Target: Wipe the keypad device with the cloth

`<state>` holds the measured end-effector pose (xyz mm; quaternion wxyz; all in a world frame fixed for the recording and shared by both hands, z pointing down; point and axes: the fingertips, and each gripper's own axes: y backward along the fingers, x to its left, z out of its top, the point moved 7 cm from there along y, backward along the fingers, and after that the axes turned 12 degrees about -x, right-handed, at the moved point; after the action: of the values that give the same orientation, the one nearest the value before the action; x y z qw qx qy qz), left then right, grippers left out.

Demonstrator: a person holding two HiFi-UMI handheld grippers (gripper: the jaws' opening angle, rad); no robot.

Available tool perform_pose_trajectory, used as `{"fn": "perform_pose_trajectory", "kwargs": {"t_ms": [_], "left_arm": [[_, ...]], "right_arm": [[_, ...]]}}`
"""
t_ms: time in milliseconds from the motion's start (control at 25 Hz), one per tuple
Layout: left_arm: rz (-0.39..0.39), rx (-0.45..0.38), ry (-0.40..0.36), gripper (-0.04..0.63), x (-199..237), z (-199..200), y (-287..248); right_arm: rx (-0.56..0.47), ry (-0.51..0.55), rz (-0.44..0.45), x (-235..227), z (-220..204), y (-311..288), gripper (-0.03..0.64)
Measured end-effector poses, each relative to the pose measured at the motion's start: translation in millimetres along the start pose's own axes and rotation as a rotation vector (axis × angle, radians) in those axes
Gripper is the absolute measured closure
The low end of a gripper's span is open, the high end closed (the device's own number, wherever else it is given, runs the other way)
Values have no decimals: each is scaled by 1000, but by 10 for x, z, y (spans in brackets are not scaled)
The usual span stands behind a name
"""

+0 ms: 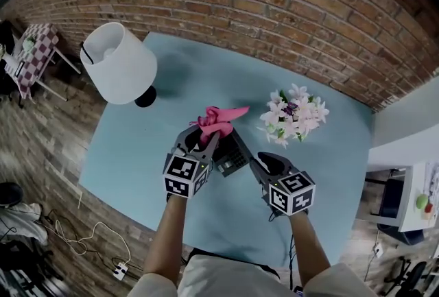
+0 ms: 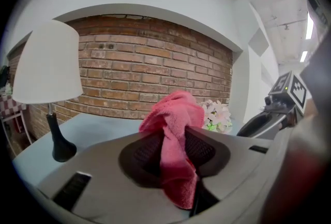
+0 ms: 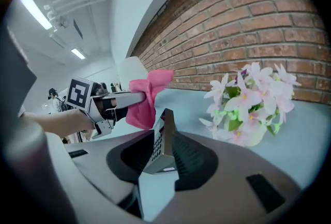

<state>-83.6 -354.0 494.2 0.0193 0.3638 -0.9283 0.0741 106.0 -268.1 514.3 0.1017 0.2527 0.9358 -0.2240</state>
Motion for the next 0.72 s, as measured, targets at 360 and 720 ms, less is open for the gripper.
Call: {"fn": "perform_pose_trajectory", "kwargs": {"t_ms": [360,720], "left_arm": [[-18,36,2,445,26,-267,-294],[-55,51,-8,442,-21,-576,-295]], "right_arm": [[70,6,8,-98,-231,-264,479],[61,5,42,-90,-285,-311,479]]}}
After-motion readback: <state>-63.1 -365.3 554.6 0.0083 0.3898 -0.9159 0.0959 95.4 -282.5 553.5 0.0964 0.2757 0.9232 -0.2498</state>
